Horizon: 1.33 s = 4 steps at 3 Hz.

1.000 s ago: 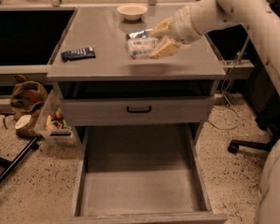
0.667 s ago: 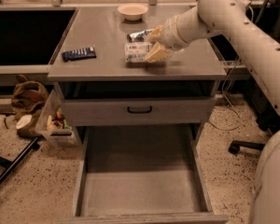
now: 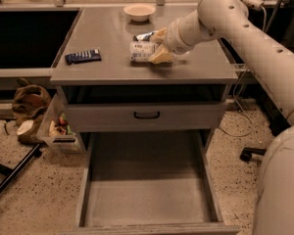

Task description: Pick blue plastic bottle from middle drawer and place on counter

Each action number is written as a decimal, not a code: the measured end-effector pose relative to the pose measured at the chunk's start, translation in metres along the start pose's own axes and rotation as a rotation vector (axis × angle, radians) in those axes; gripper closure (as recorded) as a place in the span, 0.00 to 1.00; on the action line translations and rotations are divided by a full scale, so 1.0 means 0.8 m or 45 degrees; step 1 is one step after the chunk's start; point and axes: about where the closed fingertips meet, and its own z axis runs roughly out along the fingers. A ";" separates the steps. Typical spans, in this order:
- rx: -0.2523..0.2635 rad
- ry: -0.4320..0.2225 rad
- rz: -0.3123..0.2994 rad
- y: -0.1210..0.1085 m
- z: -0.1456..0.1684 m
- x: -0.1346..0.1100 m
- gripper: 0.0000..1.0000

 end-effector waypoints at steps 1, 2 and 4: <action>0.000 0.000 0.000 0.000 0.000 0.000 0.57; 0.000 0.000 0.000 0.000 0.000 0.000 0.34; 0.000 0.000 0.000 0.000 0.000 0.000 0.00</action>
Offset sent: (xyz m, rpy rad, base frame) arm 0.0000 0.0000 0.0000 0.0000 0.0000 0.0000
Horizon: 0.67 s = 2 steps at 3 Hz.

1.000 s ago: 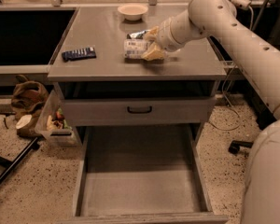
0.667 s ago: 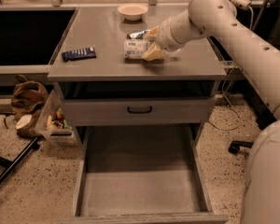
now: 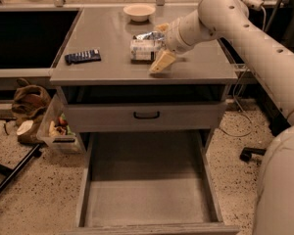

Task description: Pick blue plastic bottle from middle drawer and place on counter

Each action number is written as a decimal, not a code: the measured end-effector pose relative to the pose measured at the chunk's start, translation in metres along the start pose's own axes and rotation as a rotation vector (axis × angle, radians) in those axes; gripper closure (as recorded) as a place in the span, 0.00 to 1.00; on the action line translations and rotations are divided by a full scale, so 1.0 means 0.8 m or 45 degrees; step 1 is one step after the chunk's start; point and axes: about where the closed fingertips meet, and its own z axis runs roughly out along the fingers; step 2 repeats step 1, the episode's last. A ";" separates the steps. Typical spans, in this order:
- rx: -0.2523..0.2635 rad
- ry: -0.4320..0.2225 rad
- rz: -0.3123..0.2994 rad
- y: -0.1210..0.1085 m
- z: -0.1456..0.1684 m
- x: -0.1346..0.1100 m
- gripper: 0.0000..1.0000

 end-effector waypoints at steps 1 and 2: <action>0.000 0.000 0.000 0.000 0.000 0.000 0.00; 0.000 0.000 0.000 0.000 0.000 0.000 0.00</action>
Offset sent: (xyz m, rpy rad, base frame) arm 0.0000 0.0000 0.0000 0.0000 0.0000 0.0000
